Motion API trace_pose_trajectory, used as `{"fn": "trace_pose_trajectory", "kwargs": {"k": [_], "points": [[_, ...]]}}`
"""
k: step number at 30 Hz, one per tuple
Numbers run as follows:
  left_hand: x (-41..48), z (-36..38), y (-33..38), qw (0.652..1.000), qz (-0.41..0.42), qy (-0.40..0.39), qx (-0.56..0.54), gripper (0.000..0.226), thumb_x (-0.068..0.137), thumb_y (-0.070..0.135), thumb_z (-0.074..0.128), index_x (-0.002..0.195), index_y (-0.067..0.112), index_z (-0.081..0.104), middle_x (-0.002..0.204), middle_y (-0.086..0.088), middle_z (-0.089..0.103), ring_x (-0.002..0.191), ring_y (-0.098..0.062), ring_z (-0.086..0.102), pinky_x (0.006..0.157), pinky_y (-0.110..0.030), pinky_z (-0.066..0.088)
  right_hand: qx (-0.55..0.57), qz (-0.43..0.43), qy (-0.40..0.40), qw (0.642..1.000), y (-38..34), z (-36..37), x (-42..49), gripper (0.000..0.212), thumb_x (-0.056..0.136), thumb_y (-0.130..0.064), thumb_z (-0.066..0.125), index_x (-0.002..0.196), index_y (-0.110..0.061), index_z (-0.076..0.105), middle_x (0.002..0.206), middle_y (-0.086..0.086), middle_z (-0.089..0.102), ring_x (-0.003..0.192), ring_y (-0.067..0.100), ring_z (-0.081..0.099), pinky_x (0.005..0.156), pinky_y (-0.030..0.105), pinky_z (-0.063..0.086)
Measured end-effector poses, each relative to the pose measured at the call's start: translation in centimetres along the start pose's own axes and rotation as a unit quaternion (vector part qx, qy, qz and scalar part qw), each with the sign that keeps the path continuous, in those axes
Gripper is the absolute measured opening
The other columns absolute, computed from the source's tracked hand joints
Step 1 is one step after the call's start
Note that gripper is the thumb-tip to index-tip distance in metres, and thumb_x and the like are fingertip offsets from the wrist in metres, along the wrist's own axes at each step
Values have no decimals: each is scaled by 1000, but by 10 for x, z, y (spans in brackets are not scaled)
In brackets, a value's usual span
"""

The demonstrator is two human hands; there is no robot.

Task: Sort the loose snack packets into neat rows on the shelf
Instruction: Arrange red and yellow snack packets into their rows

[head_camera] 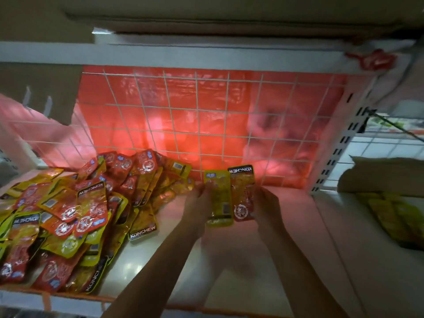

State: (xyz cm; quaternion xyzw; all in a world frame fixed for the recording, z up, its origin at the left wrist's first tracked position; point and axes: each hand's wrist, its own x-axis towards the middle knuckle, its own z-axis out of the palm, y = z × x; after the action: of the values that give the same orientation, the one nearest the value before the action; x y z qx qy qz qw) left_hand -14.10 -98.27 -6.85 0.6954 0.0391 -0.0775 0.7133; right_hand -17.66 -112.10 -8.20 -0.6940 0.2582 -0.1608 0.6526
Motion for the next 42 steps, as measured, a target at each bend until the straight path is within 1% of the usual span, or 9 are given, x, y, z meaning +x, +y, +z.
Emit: {"fn": "trace_pose_trajectory", "kwargs": {"k": [10,14,18,24,27,30,34,39,42], "points": [[-55,110,-3,978,-80,-157,-110,20,88,-2,48,89,6,67,83,-16,71,62,-26,69,61,-39,58,91,36,23,995,0,-132,-16,24,92,-22,57,82,-3,67,76,15,68,69,27,66,65,44,55],[-93,164,-10,976,-38,-196,-91,25,66,-2,59,86,9,70,84,-14,71,73,-29,67,72,-41,57,74,20,24,997,12,-202,-26,35,71,-34,64,89,-4,67,89,34,62,76,27,57,68,43,45],[-134,215,-14,979,20,-198,-45,29,54,12,71,83,15,74,83,-8,72,79,-28,67,75,-44,56,58,8,58,997,16,-278,-35,11,85,-15,62,83,-21,71,90,14,71,81,28,66,73,43,52],[-183,267,-31,960,206,-137,129,34,76,6,77,74,40,71,72,24,69,69,10,59,66,-9,43,50,-17,116,992,20,-367,-47,29,72,-23,63,81,5,59,73,32,56,67,21,56,59,33,43],[-200,278,-43,947,240,-111,184,37,80,7,73,80,44,68,77,20,67,65,13,56,63,-3,38,42,-16,113,993,27,-397,-54,12,85,-9,62,80,2,61,65,16,56,55,18,54,48,23,40],[-213,286,-49,949,228,-129,174,49,82,3,63,84,52,68,92,23,69,83,13,61,78,-5,44,61,-12,114,992,33,-414,-58,14,76,-11,64,79,2,63,65,15,59,59,23,59,60,33,44],[-223,286,-59,968,174,-175,48,28,79,29,53,94,31,77,108,5,72,109,-18,64,97,-41,49,95,-4,110,989,40,-418,-60,38,64,-21,59,83,12,57,68,18,56,66,25,55,63,37,42],[-217,297,-61,971,166,-100,138,29,78,13,73,77,42,73,91,18,72,79,-8,68,81,-40,56,87,8,104,991,45,-419,-56,26,72,-17,62,83,6,63,71,20,61,67,29,60,65,42,47],[-207,305,-64,983,123,-94,94,51,77,-3,71,112,33,65,105,5,71,74,-7,70,74,-29,57,73,16,103,992,45,-424,-47,18,72,-19,62,80,-4,67,73,21,65,67,33,64,65,55,53]]}}
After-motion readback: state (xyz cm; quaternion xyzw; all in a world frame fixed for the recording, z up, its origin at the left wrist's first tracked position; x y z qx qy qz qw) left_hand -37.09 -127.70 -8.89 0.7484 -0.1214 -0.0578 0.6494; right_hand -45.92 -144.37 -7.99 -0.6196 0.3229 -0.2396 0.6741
